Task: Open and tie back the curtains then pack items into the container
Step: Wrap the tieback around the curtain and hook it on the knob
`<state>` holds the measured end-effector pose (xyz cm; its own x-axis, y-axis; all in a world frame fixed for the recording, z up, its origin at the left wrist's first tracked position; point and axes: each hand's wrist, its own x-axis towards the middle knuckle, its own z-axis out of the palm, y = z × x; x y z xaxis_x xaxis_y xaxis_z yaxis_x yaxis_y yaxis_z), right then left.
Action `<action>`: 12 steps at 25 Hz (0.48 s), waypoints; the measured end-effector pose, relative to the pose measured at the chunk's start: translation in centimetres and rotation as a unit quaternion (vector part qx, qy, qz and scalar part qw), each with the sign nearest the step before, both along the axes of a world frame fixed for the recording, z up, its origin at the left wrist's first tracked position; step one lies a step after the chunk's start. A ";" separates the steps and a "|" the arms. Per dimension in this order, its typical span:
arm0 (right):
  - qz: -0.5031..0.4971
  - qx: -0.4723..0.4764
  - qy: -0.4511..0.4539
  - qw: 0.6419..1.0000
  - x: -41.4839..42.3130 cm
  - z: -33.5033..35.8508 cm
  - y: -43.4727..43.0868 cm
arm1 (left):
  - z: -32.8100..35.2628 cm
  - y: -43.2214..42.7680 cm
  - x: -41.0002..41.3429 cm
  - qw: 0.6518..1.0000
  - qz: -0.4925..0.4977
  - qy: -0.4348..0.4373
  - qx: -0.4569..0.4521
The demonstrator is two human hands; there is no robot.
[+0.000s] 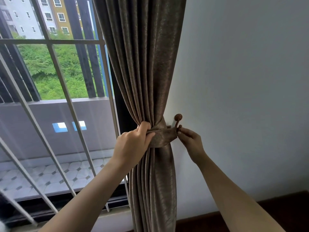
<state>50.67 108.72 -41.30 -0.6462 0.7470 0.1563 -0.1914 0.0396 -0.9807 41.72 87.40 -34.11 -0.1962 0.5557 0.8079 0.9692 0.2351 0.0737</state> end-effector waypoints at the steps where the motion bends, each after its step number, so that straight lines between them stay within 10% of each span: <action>1: -0.009 0.027 -0.019 0.999 -0.1 0.0 0.1 | -0.1 0.1 0.1 1.000 0.000 0.003 0.001; 12: -0.172 0.270 -0.118 0.940 -2.3 0.9 0.8 | -0.2 0.8 0.1 0.999 0.025 0.011 -0.017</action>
